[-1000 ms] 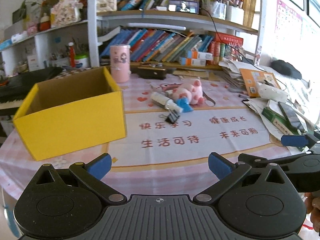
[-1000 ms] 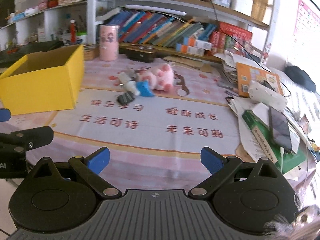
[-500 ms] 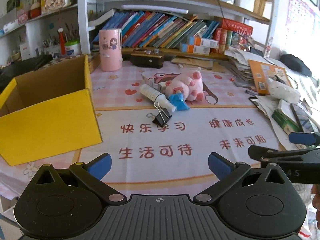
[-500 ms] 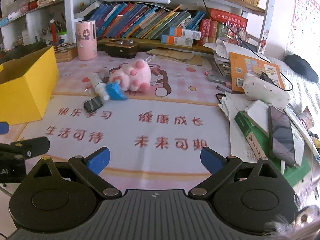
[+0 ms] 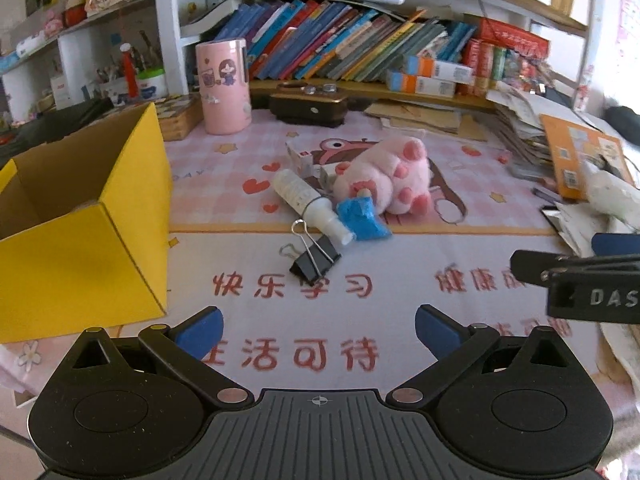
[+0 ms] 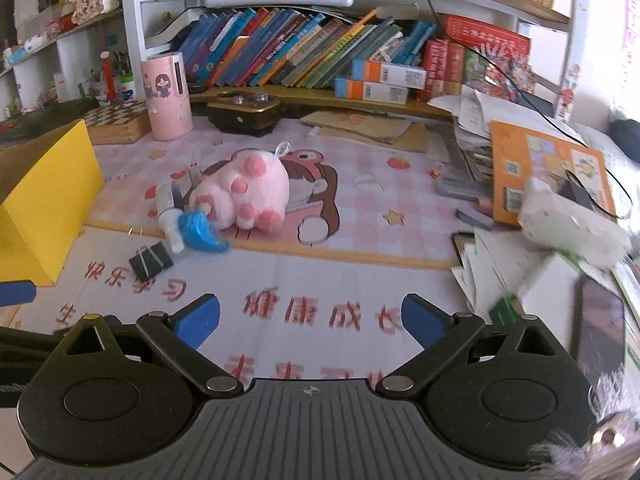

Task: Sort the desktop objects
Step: 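Lower the left tool onto the black binder clip and close it while the right tool approaches the pink pig, then grasp the pink plush pig with the right tool while the left tool holds the clip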

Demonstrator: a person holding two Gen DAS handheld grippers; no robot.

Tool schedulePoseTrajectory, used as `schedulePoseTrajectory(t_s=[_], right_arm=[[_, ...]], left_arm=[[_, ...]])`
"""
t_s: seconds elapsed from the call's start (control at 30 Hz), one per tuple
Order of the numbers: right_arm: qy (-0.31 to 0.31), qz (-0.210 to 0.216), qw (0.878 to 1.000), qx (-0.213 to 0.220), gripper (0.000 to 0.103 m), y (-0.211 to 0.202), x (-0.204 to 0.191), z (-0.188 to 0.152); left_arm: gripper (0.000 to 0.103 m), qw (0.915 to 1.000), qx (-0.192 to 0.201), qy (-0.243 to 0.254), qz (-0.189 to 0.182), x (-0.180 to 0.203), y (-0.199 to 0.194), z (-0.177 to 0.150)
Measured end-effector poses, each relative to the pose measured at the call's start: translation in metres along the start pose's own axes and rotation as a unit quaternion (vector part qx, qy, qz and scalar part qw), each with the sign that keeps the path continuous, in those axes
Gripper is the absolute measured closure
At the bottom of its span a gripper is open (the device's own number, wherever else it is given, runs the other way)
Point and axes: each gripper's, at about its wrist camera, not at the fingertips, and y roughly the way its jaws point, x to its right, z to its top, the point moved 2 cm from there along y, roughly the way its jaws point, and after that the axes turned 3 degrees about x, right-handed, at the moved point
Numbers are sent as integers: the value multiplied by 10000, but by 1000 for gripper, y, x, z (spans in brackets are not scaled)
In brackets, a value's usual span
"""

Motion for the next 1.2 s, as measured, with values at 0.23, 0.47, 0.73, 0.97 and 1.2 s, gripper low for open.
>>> schedulePoseTrajectory(t_s=[0.23,0.47,0.73,0.97,1.2], right_arm=[[-138,267,9995,57,5,31,11,22],[-287,451,9985,123,5,51,14,37],[-384,515,9979,115,5,60,23,39],[-403,628,9972,53,5,69,26,40],[-410,883,9952,52,5,85,14,47]], left_arm=[[14,9983,-79,-382,423,8,35,16],[32,9942,-240,-658,812,22,71,25],[37,9869,-440,-1014,1174,22,95,29],[56,9850,-408,-1108,1257,18,99,29],[57,9871,-452,-1108,1066,7,92,26]])
